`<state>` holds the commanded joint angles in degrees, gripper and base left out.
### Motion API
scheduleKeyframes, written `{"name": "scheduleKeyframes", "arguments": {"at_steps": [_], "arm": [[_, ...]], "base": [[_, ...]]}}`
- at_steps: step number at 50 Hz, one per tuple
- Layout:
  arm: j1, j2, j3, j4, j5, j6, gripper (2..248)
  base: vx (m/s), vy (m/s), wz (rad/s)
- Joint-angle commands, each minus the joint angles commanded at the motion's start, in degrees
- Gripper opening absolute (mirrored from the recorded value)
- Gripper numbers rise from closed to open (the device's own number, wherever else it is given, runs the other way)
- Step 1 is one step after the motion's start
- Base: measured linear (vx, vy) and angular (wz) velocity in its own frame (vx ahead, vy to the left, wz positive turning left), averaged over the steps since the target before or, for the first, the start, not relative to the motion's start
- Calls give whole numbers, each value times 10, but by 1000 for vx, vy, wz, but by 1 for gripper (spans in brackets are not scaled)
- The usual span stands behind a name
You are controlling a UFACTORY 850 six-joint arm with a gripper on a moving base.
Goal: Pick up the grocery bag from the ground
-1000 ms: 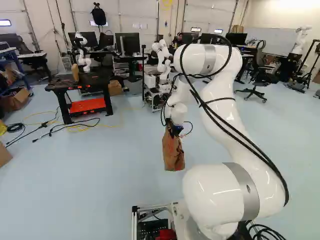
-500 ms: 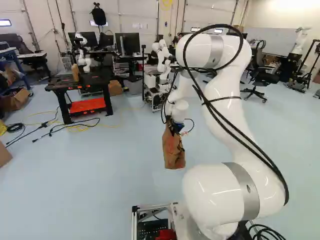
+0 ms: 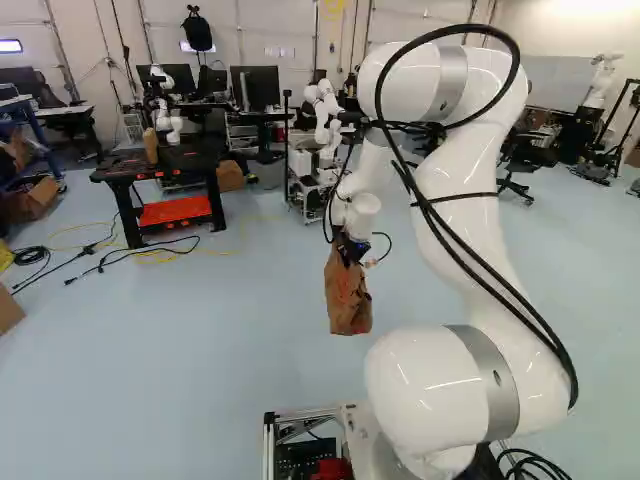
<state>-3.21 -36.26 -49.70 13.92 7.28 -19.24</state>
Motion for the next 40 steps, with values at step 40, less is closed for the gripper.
{"name": "scheduleKeyframes", "arguments": {"at_steps": [40], "arm": [[7,110,75,0,0,0,21]], "base": [[0,0,0]]}}
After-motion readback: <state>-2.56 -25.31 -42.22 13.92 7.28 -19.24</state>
